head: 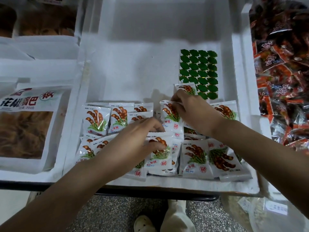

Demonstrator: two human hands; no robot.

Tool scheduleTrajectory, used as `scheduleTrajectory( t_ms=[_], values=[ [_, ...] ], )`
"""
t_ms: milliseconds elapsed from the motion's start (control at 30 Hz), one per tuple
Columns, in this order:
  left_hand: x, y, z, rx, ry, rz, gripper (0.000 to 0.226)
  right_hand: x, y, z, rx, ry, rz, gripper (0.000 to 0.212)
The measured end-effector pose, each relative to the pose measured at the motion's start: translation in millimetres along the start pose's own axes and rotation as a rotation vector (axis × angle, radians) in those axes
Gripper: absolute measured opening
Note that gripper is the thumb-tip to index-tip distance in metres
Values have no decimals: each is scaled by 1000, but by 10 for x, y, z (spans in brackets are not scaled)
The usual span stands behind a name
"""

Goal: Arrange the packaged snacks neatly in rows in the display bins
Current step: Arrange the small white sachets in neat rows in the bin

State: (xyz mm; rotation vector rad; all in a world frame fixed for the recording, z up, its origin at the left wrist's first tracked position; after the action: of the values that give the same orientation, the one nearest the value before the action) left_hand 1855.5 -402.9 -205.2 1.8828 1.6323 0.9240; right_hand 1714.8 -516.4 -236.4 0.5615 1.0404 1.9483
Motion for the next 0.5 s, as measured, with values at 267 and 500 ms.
scheduleTrajectory(
  t_ms=[267, 500],
  values=[
    [-139, -94, -11, -29, -72, -70, 23, 95, 10, 28, 43, 88, -60, 18],
    [-139, -113, 31, -40, -65, -63, 20, 123, -1, 41, -199, -128, 57, 26]
  ],
)
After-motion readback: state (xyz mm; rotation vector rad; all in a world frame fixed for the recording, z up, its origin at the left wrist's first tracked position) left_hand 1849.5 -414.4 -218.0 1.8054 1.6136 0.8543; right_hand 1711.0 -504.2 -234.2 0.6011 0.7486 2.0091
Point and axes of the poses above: each hand's wrist, its own x-axis away from the middle knuckle, its own y-axis out of the back of the hand, z = x × y, the point moved 2 cm from there along -x, towards the middle knuckle, and after that the axes turned 9 degrees about -z, right-handed, at the moved point
